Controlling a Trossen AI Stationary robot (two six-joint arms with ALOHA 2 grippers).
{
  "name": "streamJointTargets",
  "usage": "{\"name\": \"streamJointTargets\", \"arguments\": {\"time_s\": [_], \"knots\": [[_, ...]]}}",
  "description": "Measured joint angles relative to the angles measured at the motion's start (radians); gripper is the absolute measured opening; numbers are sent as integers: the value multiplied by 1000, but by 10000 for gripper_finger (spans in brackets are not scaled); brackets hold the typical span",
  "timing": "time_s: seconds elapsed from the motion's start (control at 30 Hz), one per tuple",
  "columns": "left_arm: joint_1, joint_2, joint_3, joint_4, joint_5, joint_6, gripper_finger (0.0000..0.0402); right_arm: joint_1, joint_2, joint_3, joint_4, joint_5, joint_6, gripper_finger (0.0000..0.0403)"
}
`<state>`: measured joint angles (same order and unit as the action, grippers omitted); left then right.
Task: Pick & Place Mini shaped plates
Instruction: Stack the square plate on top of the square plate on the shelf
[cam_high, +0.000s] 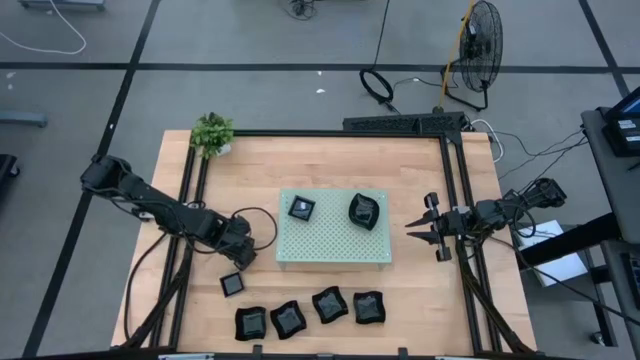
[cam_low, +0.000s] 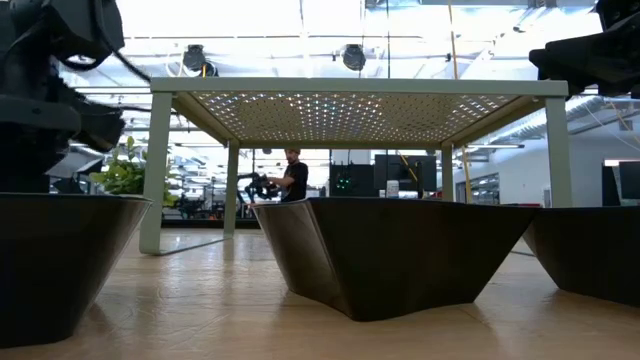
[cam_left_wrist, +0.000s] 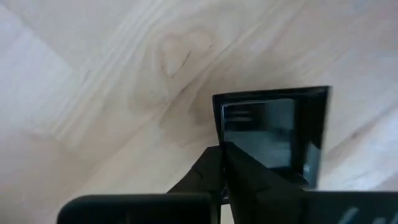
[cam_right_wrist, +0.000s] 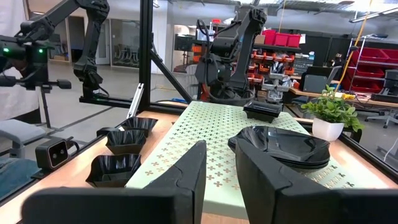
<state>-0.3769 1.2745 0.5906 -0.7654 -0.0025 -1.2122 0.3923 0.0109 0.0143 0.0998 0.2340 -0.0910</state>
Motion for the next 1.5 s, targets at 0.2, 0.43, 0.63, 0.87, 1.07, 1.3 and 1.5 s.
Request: {"name": "streamJointTargets", "arguments": {"time_s": [0.2,0.43,0.63,0.87,1.07,1.3,1.5], "knots": [[20,-55,84,-14,-41,12,5,0,0,0,0,0,0,75],[23,-172,209,-29,-134,73,3,0,0,0,0,0,0,75],[30,-261,331,-22,-274,85,3,0,0,0,0,0,0,75],[126,-255,494,28,-342,203,2,0,0,0,0,0,0,75],[225,-171,554,100,-337,293,2,0,0,0,0,0,0,75],[308,-39,554,125,-222,341,3,0,0,0,0,0,0,75],[329,23,554,138,-199,347,3,0,0,0,0,0,0,75]]}}
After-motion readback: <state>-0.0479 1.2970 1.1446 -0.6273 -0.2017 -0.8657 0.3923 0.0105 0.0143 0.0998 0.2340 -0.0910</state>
